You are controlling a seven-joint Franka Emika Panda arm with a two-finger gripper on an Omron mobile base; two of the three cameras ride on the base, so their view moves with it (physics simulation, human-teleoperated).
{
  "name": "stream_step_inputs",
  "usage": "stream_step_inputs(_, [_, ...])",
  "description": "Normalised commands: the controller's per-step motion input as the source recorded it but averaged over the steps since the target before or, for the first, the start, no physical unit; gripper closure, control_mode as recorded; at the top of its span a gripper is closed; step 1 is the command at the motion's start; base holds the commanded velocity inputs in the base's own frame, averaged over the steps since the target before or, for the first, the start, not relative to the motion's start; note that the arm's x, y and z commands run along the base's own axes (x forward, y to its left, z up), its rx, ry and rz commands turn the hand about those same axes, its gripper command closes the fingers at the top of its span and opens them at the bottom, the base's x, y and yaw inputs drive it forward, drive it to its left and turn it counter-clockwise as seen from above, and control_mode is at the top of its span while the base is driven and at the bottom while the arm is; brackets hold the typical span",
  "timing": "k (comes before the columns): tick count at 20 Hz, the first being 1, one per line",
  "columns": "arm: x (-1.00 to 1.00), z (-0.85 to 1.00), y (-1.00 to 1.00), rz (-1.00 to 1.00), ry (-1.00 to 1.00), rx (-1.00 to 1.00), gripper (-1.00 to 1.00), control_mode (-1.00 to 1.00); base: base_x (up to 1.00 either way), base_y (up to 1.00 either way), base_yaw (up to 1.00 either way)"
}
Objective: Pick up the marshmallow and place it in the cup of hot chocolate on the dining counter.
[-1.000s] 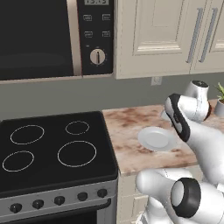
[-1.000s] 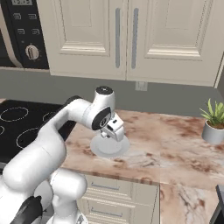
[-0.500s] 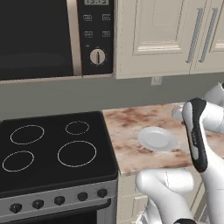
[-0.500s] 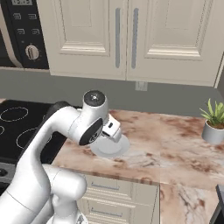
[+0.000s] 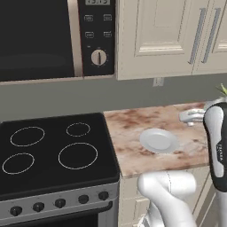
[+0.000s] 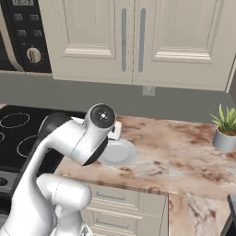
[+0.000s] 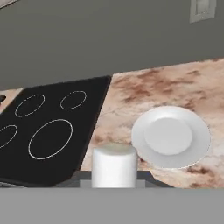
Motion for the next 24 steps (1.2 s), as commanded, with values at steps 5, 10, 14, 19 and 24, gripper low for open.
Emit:
stream_step_inputs(5, [-0.06,0.07,0.28,0.53,-0.24,0.03,1.00,-1.00,0.00,0.00,0.00])
stream_step_inputs(10, [0.00,0.02,0.42,0.56,-0.17,0.05,1.00,-1.00,0.00,0.00,0.00])
stream_step_inputs(14, [0.00,0.15,0.18,0.45,-0.16,0.00,1.00,-1.00,0.00,0.00,0.00])
stream_step_inputs(19, [-0.09,0.03,0.00,0.13,-0.13,0.00,1.00,-1.00,0.00,0.00,0.00])
stream_step_inputs(24, [-0.32,0.00,0.10,-0.02,-0.12,0.09,1.00,-1.00,0.00,0.00,0.00])
